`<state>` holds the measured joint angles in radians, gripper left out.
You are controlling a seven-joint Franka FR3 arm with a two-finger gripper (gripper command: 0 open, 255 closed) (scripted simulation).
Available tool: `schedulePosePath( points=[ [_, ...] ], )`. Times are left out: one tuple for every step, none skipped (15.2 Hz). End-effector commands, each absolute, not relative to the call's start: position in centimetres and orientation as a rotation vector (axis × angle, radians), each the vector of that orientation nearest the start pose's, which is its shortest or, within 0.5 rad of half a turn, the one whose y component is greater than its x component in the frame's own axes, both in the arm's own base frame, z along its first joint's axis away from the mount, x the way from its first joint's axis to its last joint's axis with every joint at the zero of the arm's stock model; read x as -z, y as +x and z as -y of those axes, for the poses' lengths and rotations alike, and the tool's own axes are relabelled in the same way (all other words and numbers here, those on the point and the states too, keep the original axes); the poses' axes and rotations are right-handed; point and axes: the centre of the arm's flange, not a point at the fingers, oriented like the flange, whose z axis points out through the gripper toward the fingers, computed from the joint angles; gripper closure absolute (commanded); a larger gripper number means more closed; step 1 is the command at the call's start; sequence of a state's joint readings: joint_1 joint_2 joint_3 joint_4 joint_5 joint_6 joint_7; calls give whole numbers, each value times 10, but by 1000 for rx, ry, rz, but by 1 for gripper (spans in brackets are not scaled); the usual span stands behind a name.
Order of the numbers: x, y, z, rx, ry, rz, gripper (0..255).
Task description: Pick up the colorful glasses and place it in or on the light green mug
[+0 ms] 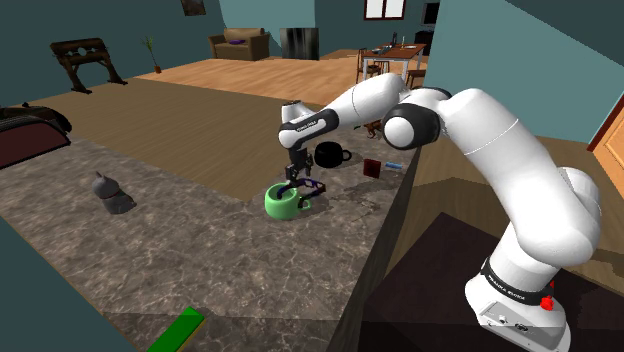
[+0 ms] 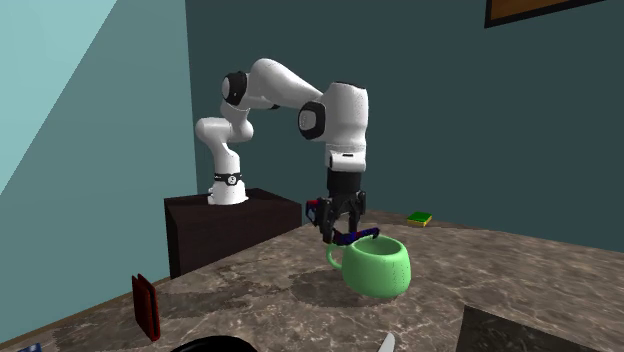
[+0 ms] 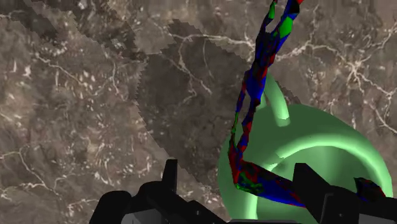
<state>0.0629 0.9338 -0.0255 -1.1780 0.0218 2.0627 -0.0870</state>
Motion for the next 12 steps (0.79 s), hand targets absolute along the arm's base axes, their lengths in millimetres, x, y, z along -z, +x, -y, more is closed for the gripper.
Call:
schedulePosePath(
  points=[
    [-210, 759, -36, -78, -3135, 193, 0],
    [-223, 759, -36, -78, -3135, 193, 0],
    [-237, 760, -36, -78, -3135, 193, 0],
    [-250, 761, -36, -78, -3135, 193, 0],
    [-260, 761, -36, -78, -3135, 193, 0],
    [-260, 761, -36, -78, -3135, 193, 0],
    [-260, 761, -36, -78, -3135, 193, 0],
    [-260, 761, -36, -78, -3135, 193, 0],
    [-260, 761, -36, -78, -3135, 193, 0],
    [-260, 761, -36, -78, -3135, 193, 0],
    [-260, 761, -36, -78, -3135, 193, 0],
    [-260, 761, -36, -78, -3135, 193, 0]
  ],
)
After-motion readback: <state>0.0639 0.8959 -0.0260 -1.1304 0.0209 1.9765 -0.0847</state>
